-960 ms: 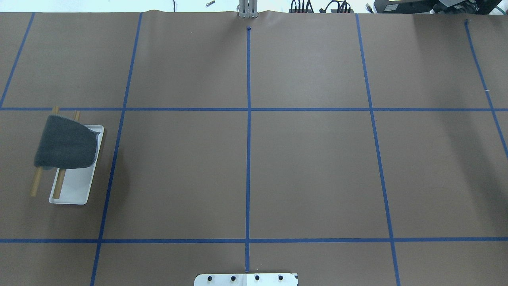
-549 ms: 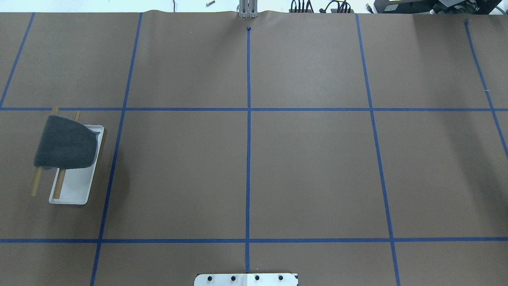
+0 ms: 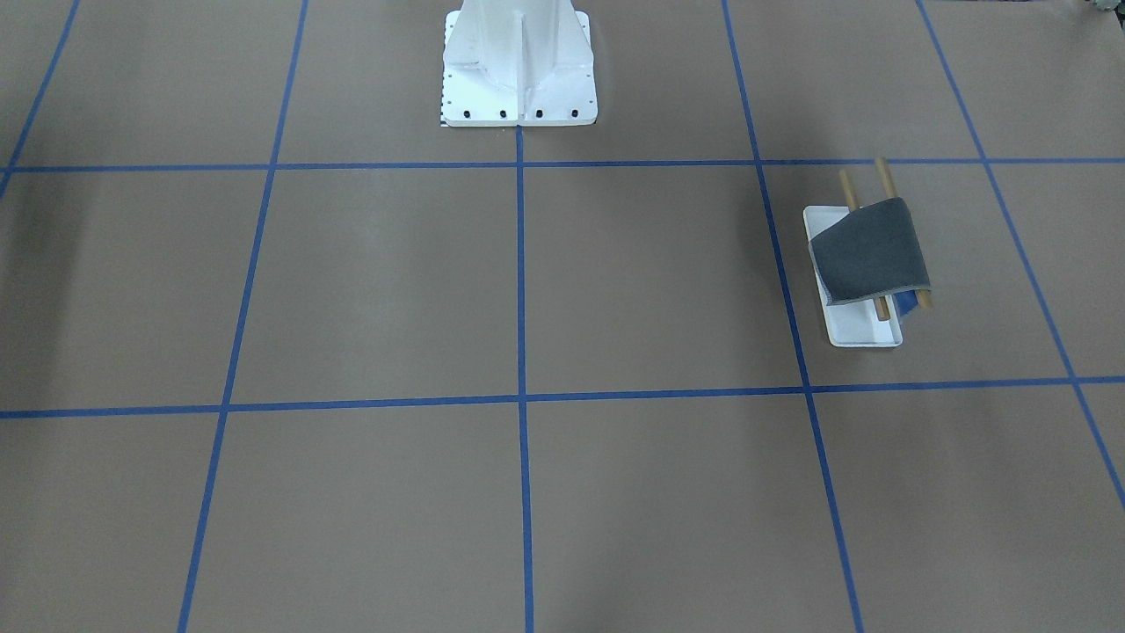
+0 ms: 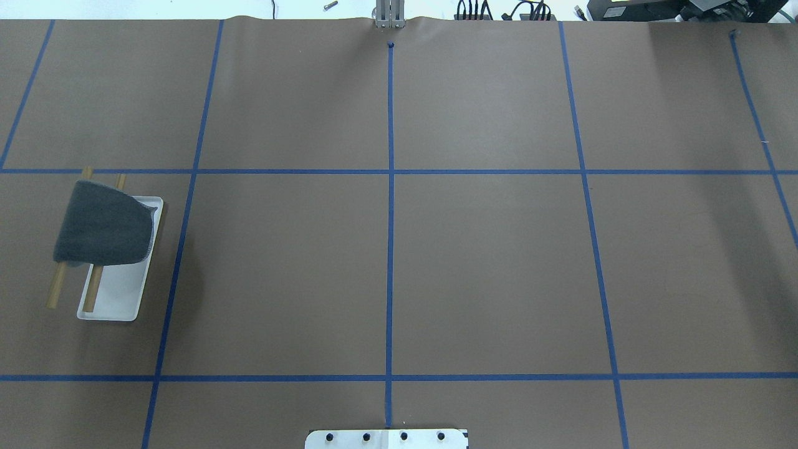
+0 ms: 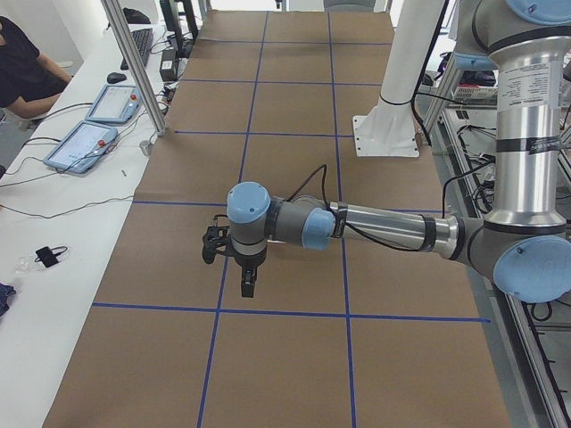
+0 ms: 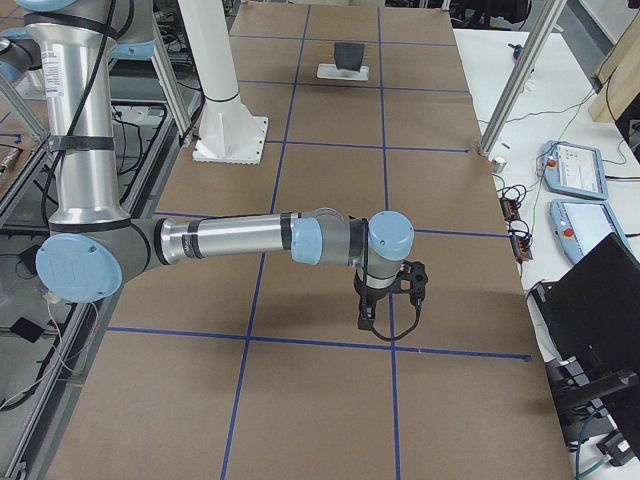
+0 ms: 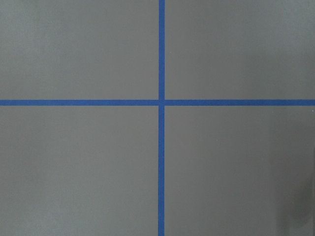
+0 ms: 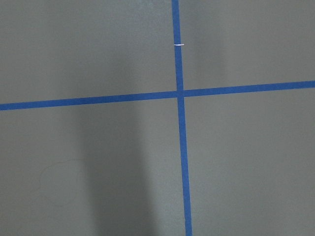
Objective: Hang towel on rack
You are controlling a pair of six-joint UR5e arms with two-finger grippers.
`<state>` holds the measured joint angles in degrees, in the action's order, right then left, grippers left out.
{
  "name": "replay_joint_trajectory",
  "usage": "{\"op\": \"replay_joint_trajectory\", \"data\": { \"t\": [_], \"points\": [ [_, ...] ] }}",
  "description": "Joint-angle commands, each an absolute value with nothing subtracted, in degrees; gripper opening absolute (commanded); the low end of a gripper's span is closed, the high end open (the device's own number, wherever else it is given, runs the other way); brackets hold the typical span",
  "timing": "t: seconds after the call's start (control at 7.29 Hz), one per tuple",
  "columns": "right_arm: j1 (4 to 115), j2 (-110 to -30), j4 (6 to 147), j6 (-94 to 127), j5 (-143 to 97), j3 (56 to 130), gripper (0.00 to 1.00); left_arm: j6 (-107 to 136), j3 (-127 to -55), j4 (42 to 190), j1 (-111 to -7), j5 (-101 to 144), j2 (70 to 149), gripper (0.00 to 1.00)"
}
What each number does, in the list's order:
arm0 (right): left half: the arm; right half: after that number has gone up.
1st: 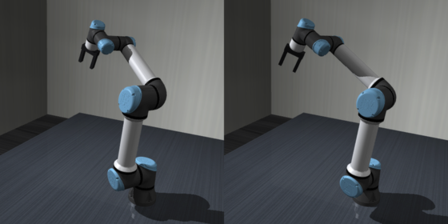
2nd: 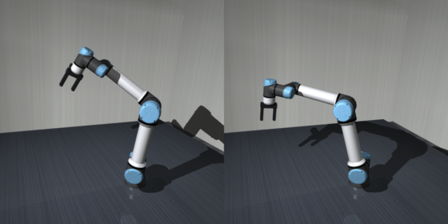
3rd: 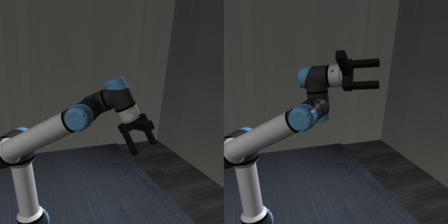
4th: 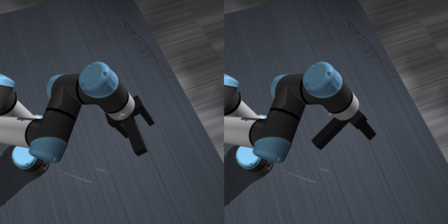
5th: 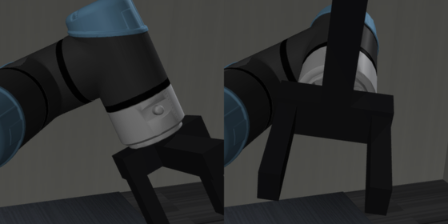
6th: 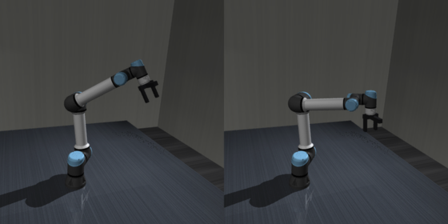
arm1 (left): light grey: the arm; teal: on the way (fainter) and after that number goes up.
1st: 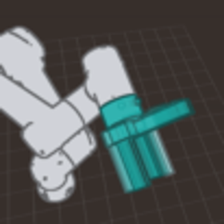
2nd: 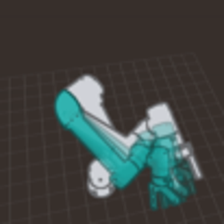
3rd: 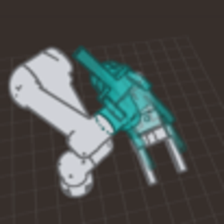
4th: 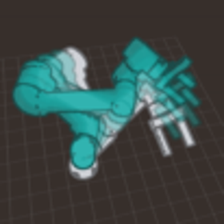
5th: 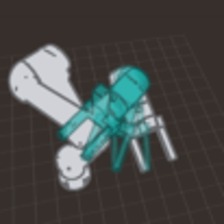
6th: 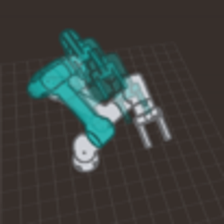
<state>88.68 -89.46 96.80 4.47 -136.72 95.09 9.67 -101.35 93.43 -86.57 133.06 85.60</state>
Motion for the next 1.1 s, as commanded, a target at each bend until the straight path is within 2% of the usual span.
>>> {"op": "replay_joint_trajectory", "data": {
  "t": [0.0,0.96],
  "points": [
    [88.7,-89.9,96.1,4.7,-136.8,95.4,1.00,9.7,-101.3,93.4,-86.6,133.2,85.6,0.98],
    [88.7,-89.3,96.0,4.8,-137.5,95.8,1.00,9.7,-101.3,93.4,-86.6,133.2,85.7,0.98]
  ]
}}
